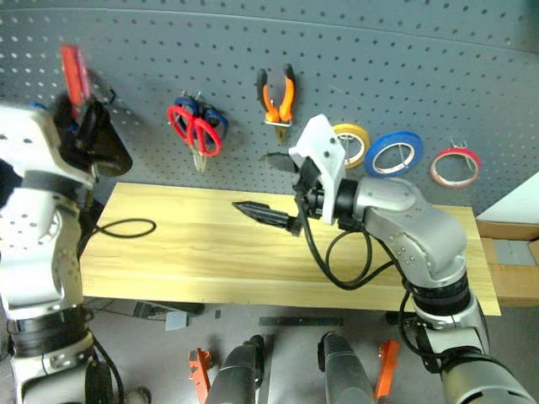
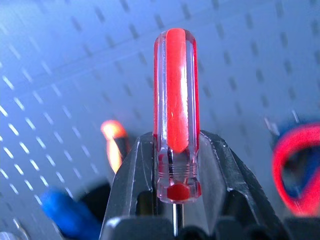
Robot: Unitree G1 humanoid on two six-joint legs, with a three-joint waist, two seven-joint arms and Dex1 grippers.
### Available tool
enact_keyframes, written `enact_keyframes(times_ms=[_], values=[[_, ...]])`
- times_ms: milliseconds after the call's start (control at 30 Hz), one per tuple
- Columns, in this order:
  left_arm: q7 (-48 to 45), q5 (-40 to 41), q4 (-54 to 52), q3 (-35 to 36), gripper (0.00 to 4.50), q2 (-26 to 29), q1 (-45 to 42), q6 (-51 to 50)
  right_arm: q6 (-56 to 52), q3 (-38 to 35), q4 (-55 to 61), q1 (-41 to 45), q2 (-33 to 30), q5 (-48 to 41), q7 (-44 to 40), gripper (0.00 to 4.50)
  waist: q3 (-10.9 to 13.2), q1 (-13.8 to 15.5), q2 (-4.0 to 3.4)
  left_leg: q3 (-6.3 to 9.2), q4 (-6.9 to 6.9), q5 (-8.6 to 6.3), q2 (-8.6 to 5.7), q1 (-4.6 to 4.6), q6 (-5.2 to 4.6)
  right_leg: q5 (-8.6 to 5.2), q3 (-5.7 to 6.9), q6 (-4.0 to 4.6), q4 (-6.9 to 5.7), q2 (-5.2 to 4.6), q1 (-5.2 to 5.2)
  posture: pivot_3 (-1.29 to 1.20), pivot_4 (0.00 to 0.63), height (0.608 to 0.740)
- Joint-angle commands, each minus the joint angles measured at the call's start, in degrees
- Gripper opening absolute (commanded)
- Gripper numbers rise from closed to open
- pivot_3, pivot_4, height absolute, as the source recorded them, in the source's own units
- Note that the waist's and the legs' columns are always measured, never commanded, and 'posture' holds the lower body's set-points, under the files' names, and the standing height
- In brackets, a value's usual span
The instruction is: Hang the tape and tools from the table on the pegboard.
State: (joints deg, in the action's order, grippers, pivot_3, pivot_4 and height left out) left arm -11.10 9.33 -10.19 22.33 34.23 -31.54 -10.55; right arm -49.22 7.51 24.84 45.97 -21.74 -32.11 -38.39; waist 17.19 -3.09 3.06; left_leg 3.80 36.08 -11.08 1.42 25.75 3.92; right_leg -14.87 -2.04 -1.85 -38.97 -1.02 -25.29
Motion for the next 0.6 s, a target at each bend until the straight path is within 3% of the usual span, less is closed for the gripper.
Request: enact_keyframes(times_ms=[33,400,600], values=[[1.3,0.3,2.5,3.2,0.79,2.1,-4.6,3.9,2.8,-0.6,0.4,1.8,0.1,0.5,-0.1,4.5,-0.4,0.0,0.01,0.0,0.01,-0.01,0.0,0.0,-0.01,0.0,-0.01,0.0,-0.01,0.0,0.0,-0.03,0.174,0.74],[0.2,-1.8,31.1,0.7,0.79,4.0,-19.5,20.7,6.8,1.6,-6.6,7.8,6.1,5.0,4.0,4.5,-1.0,0.0,0.15,-0.09,0.03,0.09,-0.1,-0.09,0.14,0.07,-0.01,0.09,-0.08,0.08,0.0,-0.04,0.166,0.74],[0.0,-1.6,38.0,-0.7,0.79,3.3,-23.3,25.7,6.7,1.9,-6.5,7.9,6.6,5.4,3.9,4.5,-1.0,-0.2,0.16,-0.14,0.03,0.12,-0.07,-0.07,0.19,0.07,-0.03,0.09,-0.07,0.02,-0.01,-0.06,0.172,0.74]])
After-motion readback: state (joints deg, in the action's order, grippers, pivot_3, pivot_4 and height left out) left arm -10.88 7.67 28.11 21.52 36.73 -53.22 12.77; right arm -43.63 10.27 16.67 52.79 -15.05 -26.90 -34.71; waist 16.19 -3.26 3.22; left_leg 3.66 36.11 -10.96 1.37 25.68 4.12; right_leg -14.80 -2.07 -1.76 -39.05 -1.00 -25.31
